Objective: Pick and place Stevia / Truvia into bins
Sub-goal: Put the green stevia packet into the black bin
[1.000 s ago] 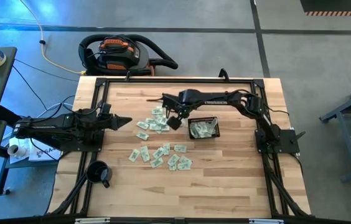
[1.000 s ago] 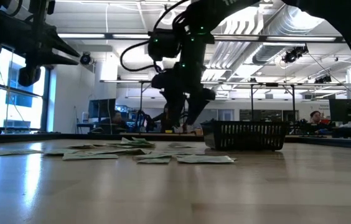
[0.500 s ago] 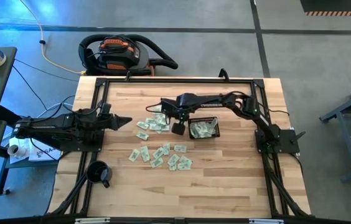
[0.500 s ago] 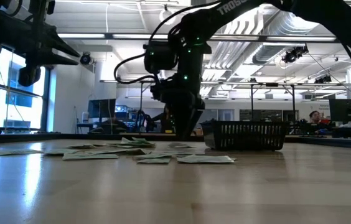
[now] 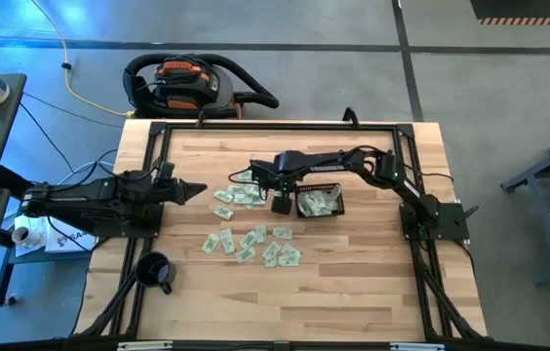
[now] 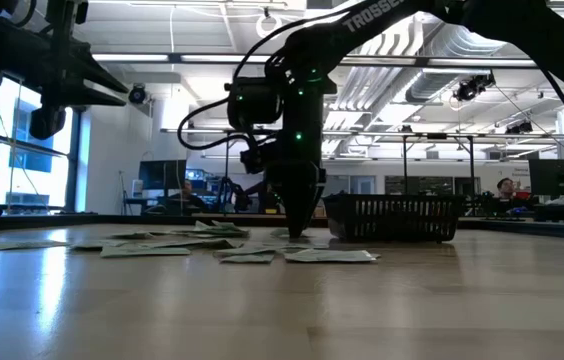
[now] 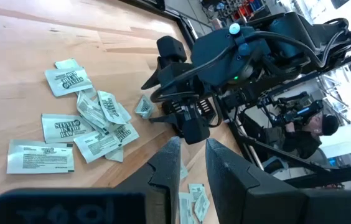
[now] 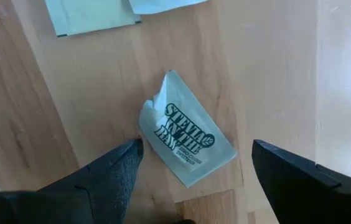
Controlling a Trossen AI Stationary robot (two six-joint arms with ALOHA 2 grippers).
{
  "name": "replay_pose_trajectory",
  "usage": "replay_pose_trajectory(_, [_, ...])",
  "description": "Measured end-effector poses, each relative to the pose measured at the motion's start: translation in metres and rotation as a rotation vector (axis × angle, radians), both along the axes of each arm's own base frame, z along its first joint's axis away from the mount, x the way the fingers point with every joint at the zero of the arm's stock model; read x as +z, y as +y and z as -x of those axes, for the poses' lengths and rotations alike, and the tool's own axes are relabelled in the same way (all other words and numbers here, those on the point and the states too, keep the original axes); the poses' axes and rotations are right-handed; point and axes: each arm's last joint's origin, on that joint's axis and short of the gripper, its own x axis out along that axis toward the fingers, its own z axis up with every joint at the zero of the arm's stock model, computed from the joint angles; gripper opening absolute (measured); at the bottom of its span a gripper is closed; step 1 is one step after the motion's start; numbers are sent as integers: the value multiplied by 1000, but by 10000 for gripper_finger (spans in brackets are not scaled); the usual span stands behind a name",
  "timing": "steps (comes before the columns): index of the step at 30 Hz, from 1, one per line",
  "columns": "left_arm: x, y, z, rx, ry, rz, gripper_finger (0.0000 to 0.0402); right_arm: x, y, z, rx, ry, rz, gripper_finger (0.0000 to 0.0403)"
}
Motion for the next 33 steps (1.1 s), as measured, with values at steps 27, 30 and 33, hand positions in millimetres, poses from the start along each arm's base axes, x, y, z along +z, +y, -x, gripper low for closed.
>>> replay_pose_trajectory(27, [-1,0,0,-9,24,-27,111,-7,5,-3,94,-14,-127,98])
replay_pose_trajectory(30, [-1,0,0,-10,24,-27,111,3,6,-7,90,-24,-153,27])
replay_pose_trajectory(33, [-1,0,0,-10,24,-27,111,20,5,-15,62,-39,-129,15])
